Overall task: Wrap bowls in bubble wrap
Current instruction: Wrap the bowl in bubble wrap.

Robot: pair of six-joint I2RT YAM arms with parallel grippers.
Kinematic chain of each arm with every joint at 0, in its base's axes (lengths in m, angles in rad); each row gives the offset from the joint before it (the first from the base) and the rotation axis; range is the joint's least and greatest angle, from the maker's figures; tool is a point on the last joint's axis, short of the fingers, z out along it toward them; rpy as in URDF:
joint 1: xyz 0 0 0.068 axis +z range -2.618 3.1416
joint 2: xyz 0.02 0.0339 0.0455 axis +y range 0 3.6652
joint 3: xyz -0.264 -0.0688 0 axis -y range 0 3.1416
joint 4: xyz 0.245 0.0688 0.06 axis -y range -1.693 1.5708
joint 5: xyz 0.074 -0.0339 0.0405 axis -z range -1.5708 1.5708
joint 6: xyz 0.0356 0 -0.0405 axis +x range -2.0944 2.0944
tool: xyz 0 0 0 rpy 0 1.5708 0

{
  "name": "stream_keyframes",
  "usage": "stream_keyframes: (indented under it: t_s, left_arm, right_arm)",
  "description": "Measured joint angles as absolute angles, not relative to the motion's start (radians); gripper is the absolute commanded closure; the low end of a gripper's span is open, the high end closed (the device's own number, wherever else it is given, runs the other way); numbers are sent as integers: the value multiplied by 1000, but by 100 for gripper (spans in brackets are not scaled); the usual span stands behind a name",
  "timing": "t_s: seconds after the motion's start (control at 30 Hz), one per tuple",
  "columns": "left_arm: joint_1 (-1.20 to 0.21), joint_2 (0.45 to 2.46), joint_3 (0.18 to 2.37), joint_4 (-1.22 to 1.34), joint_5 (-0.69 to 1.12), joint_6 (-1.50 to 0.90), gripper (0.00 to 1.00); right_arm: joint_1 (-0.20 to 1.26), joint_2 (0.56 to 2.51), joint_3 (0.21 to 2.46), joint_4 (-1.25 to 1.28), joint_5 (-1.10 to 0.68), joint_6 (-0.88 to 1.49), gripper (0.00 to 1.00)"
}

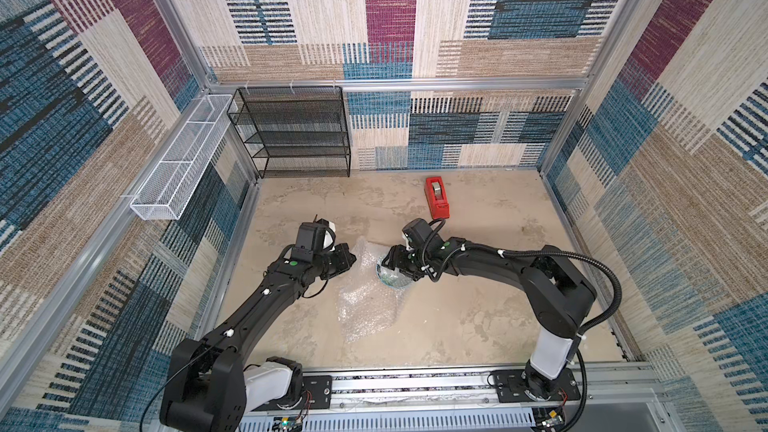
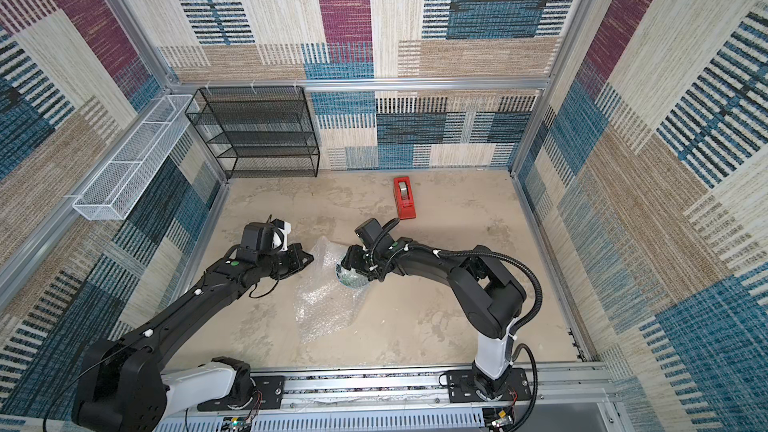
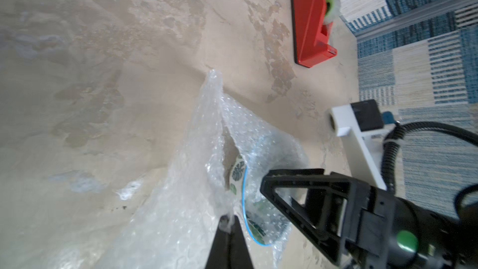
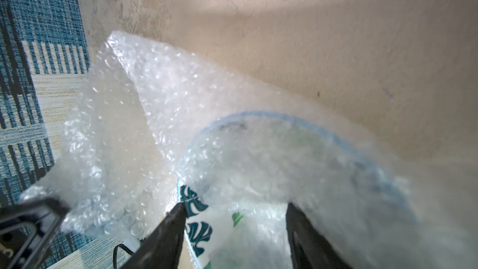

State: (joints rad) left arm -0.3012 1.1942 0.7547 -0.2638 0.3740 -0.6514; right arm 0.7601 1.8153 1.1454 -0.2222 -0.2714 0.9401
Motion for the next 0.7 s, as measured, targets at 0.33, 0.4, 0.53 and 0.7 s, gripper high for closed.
stream_keyframes:
  t_s: [0.33,0.4,0.53,0.7]
  left_arm:
    - [-372,1170,711,-152,408,-708,100]
    - [-383,1172,696,-140,408,-715,100]
    - [-414,1184,684,-115,405,-730,100]
    - [-459,1205,669,-82,398,-756,100]
  right_arm:
    - [760,1802,1112,-162,-322,994,34]
    - [762,1793,1097,-144,-332,1009,34]
    - [764,1772,1074,-117,-344,1037,34]
    - [764,1766,1061,-87,-358,1062,35]
